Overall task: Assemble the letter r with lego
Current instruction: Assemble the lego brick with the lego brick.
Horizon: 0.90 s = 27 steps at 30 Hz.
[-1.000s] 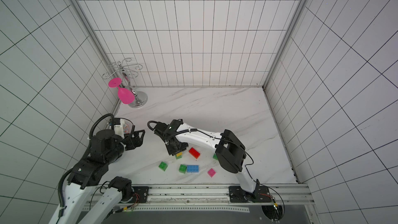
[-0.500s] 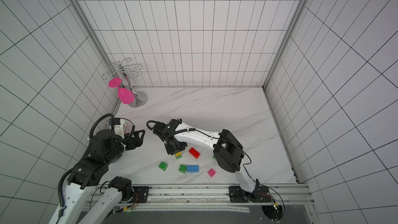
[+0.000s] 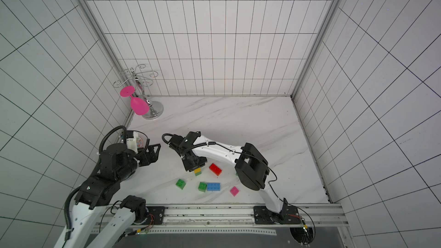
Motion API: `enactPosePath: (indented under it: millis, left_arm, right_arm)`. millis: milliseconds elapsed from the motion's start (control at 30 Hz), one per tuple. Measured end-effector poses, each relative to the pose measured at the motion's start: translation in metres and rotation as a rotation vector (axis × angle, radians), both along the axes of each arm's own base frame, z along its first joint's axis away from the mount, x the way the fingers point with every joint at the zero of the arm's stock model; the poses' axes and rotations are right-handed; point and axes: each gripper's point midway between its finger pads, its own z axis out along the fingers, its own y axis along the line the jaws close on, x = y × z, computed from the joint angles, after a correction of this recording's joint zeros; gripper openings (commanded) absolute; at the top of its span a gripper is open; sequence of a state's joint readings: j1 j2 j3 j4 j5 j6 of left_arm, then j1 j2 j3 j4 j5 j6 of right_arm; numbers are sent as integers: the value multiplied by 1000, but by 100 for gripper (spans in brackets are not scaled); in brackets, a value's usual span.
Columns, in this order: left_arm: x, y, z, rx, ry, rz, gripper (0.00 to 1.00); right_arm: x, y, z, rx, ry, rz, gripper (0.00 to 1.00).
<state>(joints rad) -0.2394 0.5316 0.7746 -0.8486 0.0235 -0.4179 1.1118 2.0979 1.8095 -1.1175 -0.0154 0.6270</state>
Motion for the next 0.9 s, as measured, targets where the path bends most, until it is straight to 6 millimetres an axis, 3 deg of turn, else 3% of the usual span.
enactPosePath:
  millis: [467, 633, 733, 900]
  left_arm:
    - [1, 0, -2, 2, 9, 0, 91]
    - [2, 0, -3, 3, 13, 0, 90]
    - [2, 0, -3, 4, 14, 0, 90]
    - [2, 0, -3, 4, 14, 0, 90]
  right_arm:
    - [0, -4, -13, -21, 8, 40, 0]
    - [0, -4, -8, -13, 5, 55, 0]
    - [1, -1, -4, -1, -1, 62, 10]
    - [1, -4, 0, -20, 3, 64, 42]
